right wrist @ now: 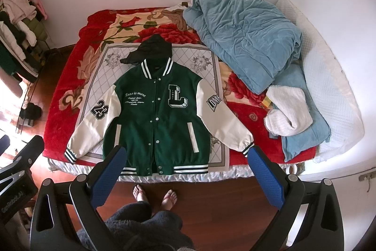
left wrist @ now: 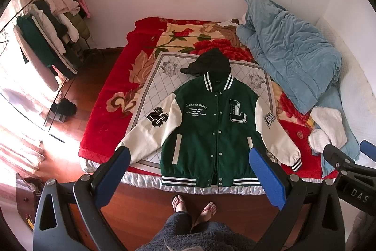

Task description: Fold large clothes

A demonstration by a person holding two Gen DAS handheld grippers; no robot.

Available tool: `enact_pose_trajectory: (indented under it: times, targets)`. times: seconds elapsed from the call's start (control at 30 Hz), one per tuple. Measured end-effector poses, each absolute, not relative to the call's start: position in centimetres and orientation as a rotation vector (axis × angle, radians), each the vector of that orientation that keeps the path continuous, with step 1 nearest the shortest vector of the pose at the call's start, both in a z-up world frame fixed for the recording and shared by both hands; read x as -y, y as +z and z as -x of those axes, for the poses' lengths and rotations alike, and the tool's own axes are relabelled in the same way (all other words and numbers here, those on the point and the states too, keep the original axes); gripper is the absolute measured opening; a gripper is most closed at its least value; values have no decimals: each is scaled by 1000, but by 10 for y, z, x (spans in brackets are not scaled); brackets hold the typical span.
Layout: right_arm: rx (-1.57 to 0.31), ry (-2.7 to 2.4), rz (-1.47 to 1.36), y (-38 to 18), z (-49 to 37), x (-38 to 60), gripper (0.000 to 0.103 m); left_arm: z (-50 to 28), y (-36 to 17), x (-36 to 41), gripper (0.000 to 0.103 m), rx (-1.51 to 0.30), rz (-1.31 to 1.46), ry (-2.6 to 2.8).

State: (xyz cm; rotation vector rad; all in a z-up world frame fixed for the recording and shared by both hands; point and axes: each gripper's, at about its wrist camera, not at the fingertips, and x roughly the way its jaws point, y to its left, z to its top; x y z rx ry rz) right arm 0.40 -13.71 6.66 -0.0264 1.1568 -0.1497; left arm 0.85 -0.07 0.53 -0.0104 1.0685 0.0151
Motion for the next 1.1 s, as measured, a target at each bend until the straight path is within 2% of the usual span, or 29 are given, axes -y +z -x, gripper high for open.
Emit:
enact_pose_trajectory:
  times: [1.1]
  targets:
    - [-1159,-145,24,68,4,139,103,-13,26,8,103,-1044,12,12]
